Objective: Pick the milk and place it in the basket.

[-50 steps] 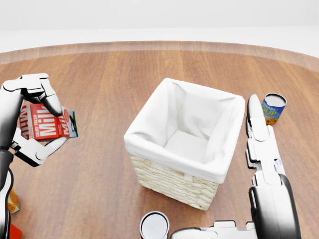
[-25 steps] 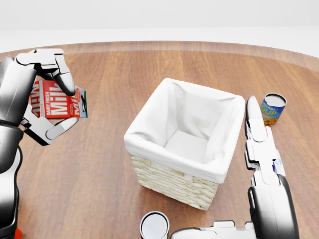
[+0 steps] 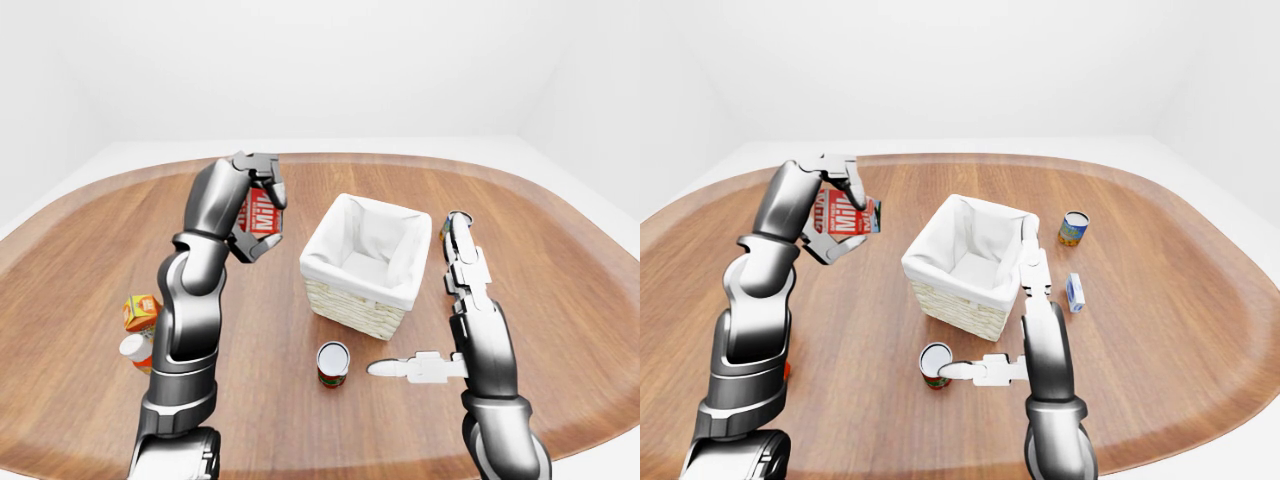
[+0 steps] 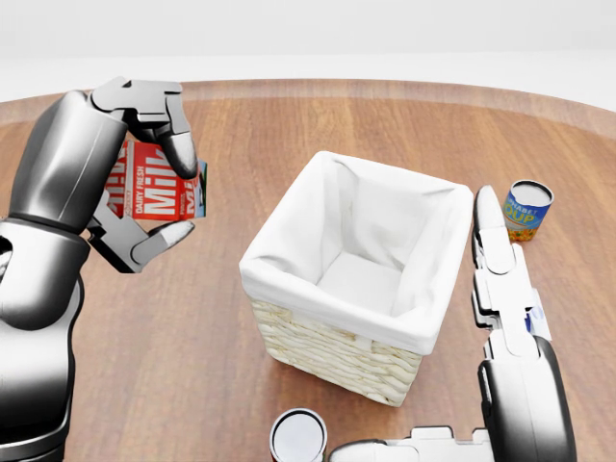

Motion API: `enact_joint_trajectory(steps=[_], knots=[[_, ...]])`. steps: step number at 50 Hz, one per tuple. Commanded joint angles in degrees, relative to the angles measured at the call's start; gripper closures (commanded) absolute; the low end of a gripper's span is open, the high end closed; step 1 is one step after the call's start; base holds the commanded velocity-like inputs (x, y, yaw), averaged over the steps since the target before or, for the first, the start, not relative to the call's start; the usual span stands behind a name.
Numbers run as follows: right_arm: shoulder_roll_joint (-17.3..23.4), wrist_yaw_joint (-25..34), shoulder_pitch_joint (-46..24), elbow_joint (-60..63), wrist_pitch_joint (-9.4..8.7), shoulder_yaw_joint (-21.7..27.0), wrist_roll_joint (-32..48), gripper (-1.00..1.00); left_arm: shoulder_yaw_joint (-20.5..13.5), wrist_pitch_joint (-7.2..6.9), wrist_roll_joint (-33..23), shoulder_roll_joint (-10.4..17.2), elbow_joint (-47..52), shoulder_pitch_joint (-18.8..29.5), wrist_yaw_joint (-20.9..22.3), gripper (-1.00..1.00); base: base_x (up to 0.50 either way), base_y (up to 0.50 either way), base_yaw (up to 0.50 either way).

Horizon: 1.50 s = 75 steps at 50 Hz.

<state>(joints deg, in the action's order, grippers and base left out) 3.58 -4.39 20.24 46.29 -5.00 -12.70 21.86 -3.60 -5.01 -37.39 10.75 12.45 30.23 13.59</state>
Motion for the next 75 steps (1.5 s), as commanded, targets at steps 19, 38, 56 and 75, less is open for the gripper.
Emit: enact_joint_trajectory(steps=[19,38,56,75], knots=[[-0.01,0.14,0.20,-0.29,0.00,0.22,-0.23,-1.00,4.91,0.01,-5.65,-6.44,3.74,2.27,5.68,1.00,0.00,0.00,0.00],[-0.06,0.00,0.11,-0.63,0.00,0.31,-0.14,-1.00,8.38,0.01,-8.69,-10.64,6.79,1.71,7.60,1.00,0.00,0.00,0.00],[-0.05,0.15,0.26,-0.53,0.00,0.30,-0.16,-1.00,10.64,0.01,-11.46,-14.15,9.11,1.82,9.84,1.00,0.00,0.00,0.00],[-0.02,0.19,-0.02,-0.61,0.00,0.08,-0.12,-1.00,12.71,0.01,-10.60,-16.93,9.19,1.74,8.80,1.00,0.00,0.00,0.00]])
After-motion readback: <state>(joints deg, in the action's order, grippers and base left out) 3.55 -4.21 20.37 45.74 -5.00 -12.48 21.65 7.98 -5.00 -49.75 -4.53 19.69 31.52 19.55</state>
